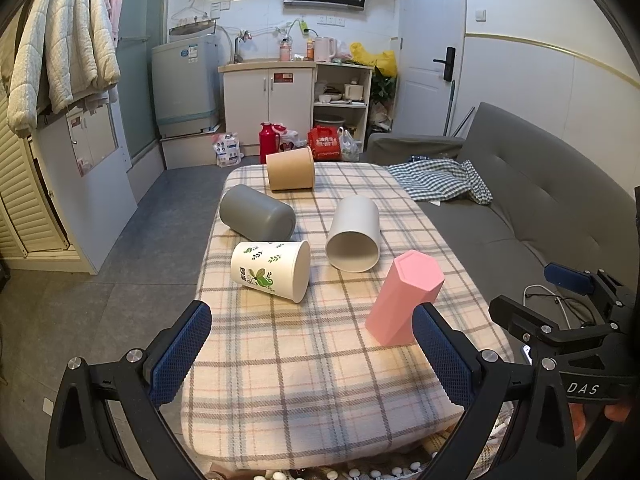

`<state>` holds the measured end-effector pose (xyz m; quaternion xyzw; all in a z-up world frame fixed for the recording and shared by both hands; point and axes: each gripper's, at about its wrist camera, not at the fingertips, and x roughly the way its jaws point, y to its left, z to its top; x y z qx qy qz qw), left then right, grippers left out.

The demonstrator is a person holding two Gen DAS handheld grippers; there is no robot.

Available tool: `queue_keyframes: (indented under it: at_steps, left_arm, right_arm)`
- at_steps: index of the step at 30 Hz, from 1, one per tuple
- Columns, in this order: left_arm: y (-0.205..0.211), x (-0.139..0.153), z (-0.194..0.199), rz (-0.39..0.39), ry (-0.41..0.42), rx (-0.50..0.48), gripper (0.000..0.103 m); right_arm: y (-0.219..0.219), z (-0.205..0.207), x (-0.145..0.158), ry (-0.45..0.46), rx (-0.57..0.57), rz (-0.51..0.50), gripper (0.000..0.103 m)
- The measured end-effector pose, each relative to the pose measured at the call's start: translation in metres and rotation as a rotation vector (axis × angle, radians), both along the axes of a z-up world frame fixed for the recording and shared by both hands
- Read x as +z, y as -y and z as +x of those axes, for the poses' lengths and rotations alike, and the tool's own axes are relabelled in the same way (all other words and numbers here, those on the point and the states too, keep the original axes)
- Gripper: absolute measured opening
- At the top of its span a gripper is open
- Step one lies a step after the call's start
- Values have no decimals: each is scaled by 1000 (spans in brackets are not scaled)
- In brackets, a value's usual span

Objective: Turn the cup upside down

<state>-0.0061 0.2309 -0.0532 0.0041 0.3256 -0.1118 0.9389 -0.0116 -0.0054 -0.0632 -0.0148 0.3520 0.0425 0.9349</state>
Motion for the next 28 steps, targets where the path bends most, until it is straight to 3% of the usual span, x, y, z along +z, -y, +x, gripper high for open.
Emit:
queue_keyframes:
  at_steps: [28]
  left_arm:
    - [0, 0, 0, 2, -4, 2, 103]
  right_arm:
    - [0, 0, -1, -6, -1, 0, 103]
